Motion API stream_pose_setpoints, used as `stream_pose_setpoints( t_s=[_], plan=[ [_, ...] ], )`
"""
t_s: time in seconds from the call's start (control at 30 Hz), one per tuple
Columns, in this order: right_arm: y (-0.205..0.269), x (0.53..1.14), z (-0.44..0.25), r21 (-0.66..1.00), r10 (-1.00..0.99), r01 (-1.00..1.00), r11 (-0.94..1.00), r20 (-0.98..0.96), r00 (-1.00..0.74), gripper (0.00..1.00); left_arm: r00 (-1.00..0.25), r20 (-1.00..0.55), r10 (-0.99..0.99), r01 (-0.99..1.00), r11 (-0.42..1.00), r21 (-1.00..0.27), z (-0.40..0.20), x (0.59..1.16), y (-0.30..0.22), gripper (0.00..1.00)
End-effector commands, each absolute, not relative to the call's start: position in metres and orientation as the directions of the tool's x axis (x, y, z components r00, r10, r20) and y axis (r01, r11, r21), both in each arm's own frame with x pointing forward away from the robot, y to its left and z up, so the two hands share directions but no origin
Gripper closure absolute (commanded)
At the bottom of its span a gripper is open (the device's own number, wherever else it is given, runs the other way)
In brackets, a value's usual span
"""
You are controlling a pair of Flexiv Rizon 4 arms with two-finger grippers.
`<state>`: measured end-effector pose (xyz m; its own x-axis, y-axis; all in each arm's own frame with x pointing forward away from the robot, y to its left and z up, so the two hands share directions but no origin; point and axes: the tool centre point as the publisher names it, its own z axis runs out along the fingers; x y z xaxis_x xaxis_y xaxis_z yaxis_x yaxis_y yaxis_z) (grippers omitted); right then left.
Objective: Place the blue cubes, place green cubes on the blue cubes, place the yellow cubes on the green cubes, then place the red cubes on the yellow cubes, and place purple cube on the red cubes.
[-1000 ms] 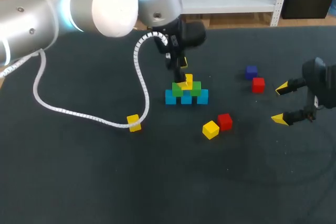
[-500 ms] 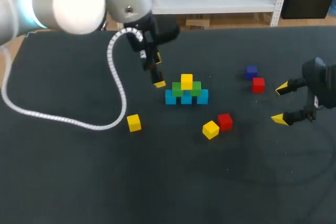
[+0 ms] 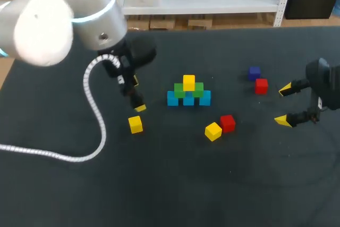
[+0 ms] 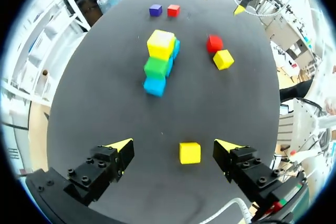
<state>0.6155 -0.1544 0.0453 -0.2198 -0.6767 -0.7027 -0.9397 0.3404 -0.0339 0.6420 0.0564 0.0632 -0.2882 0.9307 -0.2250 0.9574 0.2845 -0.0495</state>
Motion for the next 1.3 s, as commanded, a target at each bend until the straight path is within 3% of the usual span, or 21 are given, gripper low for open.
stream_pose_setpoints(
  t_s=[0.03,0.63,0.8,1.1,1.3],
  plan=[
    [-0.154,0.616,0.044,-0.034,-0.675,-0.94,0.34,-0.705,-0.218,0.0,-0.282,-0.289,0.915,0.955,0.297,0.006,0.059,0.621,0.072,0.0],
    [-0.154,0.616,0.044,-0.034,-0.675,-0.94,0.34,-0.705,-0.218,0.0,-0.23,-0.278,0.933,0.973,0.226,-0.045,0.021,0.606,0.072,0.02],
    [-0.154,0.616,0.044,-0.034,-0.675,-0.94,0.34,-0.705,-0.218,0.0,-0.233,-0.281,0.931,0.972,0.228,-0.051,0.012,0.609,0.067,0.07],
    [-0.154,0.616,0.044,-0.034,-0.675,-0.94,0.34,-0.705,-0.218,0.0,-0.218,-0.271,0.938,0.976,0.213,-0.048,0.002,0.614,0.066,0.24],
    [-0.154,0.616,0.044,-0.034,-0.675,-0.94,0.34,-0.705,-0.218,0.0,-0.22,-0.263,0.939,0.975,0.216,-0.047,-0.001,0.613,0.069,0.51]
  ],
)
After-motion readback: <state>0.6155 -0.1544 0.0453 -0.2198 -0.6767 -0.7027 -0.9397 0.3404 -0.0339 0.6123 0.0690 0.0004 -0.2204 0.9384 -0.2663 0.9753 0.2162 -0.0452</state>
